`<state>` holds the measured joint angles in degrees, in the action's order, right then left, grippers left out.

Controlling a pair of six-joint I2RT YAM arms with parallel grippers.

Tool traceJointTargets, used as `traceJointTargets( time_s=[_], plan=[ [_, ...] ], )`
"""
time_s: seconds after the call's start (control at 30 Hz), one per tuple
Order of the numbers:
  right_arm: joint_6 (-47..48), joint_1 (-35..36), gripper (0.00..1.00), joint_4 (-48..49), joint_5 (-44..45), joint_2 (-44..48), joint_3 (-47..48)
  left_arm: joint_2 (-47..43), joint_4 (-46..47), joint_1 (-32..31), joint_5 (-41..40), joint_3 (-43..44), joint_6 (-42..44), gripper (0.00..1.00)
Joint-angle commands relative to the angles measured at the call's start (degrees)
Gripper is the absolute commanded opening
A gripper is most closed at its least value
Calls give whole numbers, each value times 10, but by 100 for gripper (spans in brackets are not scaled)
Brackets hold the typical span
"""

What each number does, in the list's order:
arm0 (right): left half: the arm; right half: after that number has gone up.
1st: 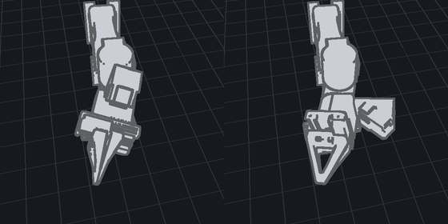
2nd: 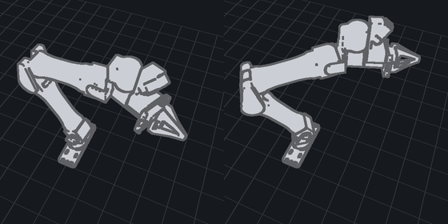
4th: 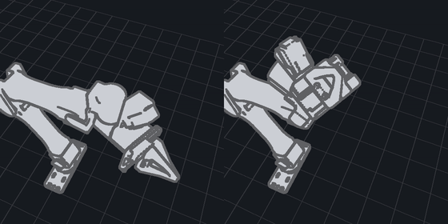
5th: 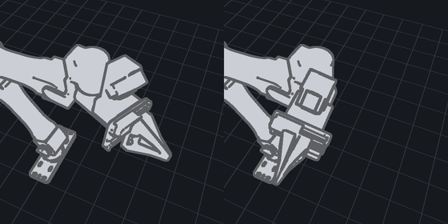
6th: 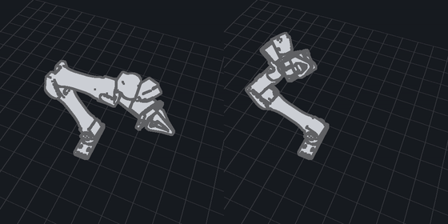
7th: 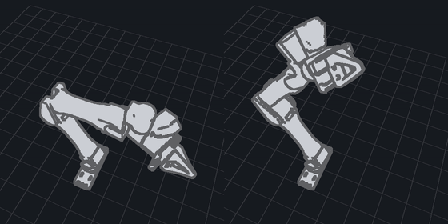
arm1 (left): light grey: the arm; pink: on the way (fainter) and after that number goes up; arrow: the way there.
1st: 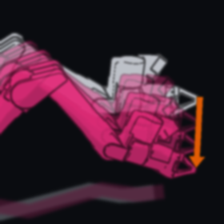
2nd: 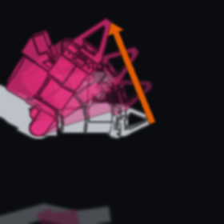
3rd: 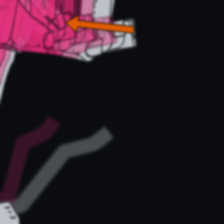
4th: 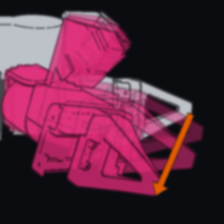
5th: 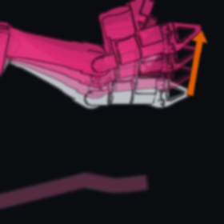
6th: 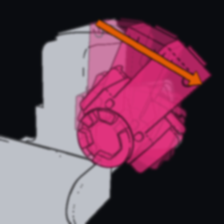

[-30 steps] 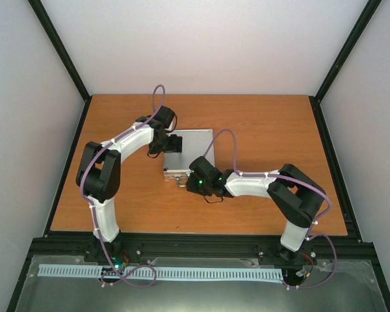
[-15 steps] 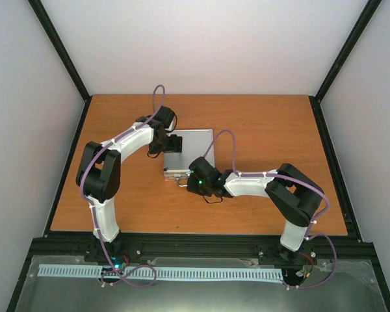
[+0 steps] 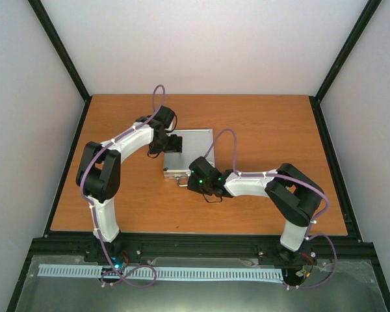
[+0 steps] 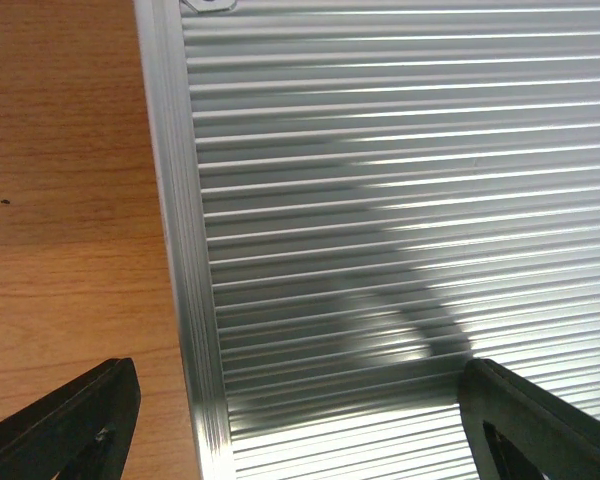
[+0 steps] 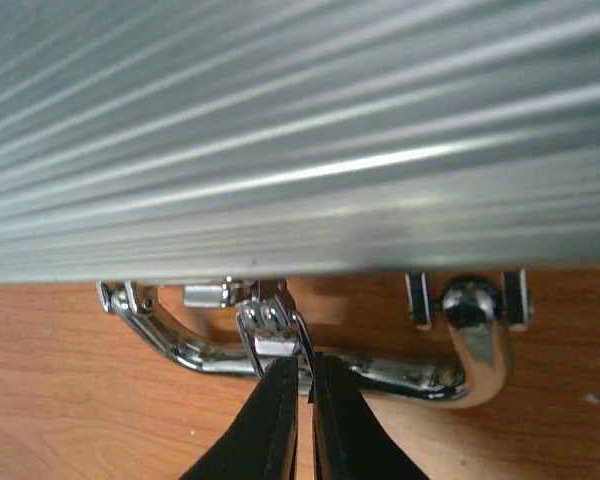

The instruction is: Pack up texas hold em set

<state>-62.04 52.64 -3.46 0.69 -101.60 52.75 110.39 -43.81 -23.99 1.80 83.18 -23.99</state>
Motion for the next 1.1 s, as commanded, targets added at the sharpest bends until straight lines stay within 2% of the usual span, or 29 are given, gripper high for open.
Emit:
traceJointTargets(
  time_s=[0.0,0.47,0.6,0.87,0.97,1.07],
  plan=[
    [-9,-3,6,31,52,21,-6,34,-30,3,-16,-24,8,90],
    [0,-13,3,56,41,23,3,38,-29,3,-15,-23,9,90],
    [6,-14,4,22,36,22,20,40,-31,3,-13,-20,10,90],
    [44,-12,40,-16,-4,25,27,46,-33,3,-11,-15,10,90],
    [56,-12,49,-21,-15,16,31,46,-33,3,-12,-15,10,90],
    [67,-12,52,-23,-16,5,39,45,-34,3,-12,-15,10,90]
  ],
)
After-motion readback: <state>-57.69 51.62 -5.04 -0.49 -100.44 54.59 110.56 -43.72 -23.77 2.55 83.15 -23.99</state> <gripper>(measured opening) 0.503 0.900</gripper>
